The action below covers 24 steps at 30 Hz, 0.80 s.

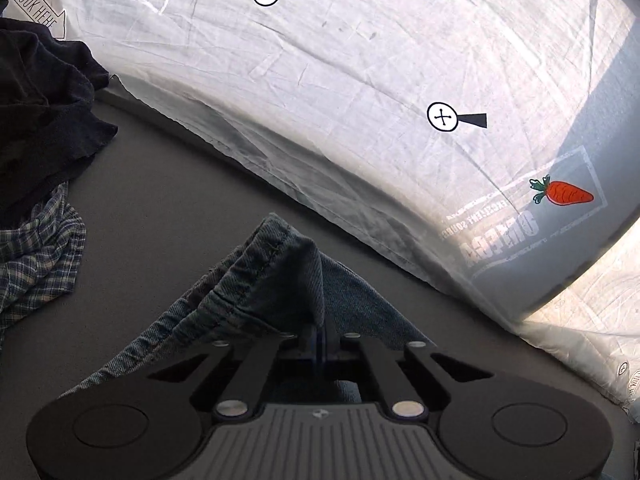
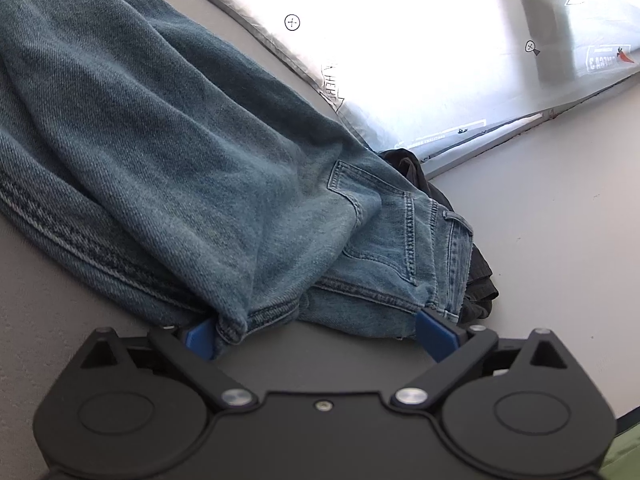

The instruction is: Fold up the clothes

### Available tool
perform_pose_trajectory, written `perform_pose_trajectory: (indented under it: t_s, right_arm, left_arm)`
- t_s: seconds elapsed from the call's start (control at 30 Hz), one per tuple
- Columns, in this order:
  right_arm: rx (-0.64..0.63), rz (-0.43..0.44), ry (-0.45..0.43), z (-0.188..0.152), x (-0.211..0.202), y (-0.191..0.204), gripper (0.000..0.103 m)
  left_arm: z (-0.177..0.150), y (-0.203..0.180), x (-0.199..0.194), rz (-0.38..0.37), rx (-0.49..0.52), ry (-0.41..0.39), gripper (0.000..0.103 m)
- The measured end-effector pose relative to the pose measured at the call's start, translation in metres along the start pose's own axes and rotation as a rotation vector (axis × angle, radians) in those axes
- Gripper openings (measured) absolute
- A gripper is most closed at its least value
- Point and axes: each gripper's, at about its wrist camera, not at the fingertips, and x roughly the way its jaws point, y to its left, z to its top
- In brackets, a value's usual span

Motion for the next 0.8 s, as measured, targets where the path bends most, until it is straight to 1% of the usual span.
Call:
perform_pose_trajectory:
  t_s: [0.1,0.17,0.23,0.3,0.4,0.43,0.5,0.6,0.7,0.73,0.77,0.8]
  right_arm:
    - [0.010,-0.003,-0.003,-0.001,0.000,0.000,0.099]
    - [0.014,-0.003,-0.006,-0.001,0.000,0.000,0.099]
    - [0.018,0.000,-0.007,-0.002,0.001,-0.001,0.099]
    - [0.022,0.001,-0.006,-0.002,0.001,-0.001,0.099]
    - [0.020,0.007,-0.006,-0.002,0.001,-0.002,0.099]
    - [0.020,0.010,-0.006,-0.002,0.001,-0.002,0.099]
    - [0.022,0.031,-0.006,-0.002,0.002,-0.006,0.098]
    - [0.065,0.049,-0.015,-0.003,-0.001,-0.015,0.097]
    - [0.142,0.049,-0.031,-0.004,-0.007,-0.026,0.095]
    - [0.167,0.048,-0.040,-0.005,-0.009,-0.030,0.095]
    - [0.194,0.049,-0.050,-0.006,-0.012,-0.035,0.094]
    - [0.221,0.051,-0.060,-0.006,-0.014,-0.040,0.092]
  left_arm:
    - [-0.015,0.014,-0.033,0.010,0.045,-0.033,0.002]
    - [-0.029,0.031,-0.058,0.014,0.048,-0.042,0.002]
    - [-0.046,0.048,-0.075,0.026,0.036,-0.024,0.002]
    - [-0.063,0.062,-0.081,0.057,0.032,0.009,0.003]
    - [-0.086,0.081,-0.076,0.094,0.014,0.064,0.004]
    - [-0.090,0.083,-0.074,0.101,0.019,0.065,0.004]
    - [-0.092,0.081,-0.071,0.113,0.036,0.056,0.007]
    - [-0.085,0.075,-0.063,0.149,0.047,0.093,0.008]
    - [-0.079,0.076,-0.057,0.160,0.008,0.107,0.017]
    - [-0.078,0.077,-0.055,0.162,-0.012,0.104,0.024]
    - [-0.076,0.078,-0.054,0.163,-0.032,0.101,0.027]
    - [-0.075,0.078,-0.053,0.174,-0.044,0.093,0.028]
